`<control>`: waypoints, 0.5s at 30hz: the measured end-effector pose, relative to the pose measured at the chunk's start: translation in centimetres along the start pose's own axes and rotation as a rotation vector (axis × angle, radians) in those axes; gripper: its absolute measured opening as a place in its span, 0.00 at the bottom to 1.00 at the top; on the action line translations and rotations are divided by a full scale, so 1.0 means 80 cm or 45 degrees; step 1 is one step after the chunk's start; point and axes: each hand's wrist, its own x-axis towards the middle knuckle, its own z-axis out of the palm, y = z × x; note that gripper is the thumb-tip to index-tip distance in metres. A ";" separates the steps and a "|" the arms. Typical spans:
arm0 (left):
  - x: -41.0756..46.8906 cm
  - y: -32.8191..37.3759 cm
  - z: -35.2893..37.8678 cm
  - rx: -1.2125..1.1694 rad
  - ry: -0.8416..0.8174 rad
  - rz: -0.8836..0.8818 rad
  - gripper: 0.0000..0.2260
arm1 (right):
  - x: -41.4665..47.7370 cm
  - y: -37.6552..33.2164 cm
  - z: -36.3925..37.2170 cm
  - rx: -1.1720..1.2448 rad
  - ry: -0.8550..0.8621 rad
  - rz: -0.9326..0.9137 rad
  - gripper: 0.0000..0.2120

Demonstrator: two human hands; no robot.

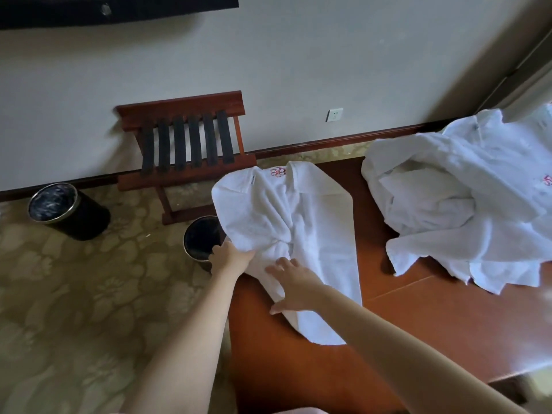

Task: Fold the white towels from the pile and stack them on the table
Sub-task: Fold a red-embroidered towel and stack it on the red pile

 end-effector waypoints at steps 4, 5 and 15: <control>-0.002 0.005 0.001 0.074 0.112 0.161 0.16 | -0.008 -0.004 0.024 -0.197 0.133 0.132 0.20; -0.003 0.006 0.001 0.099 0.146 0.208 0.15 | -0.010 -0.002 0.025 -0.178 0.180 0.176 0.16; -0.031 0.013 -0.050 -0.456 0.452 0.565 0.14 | -0.056 0.006 -0.026 1.423 0.815 0.495 0.05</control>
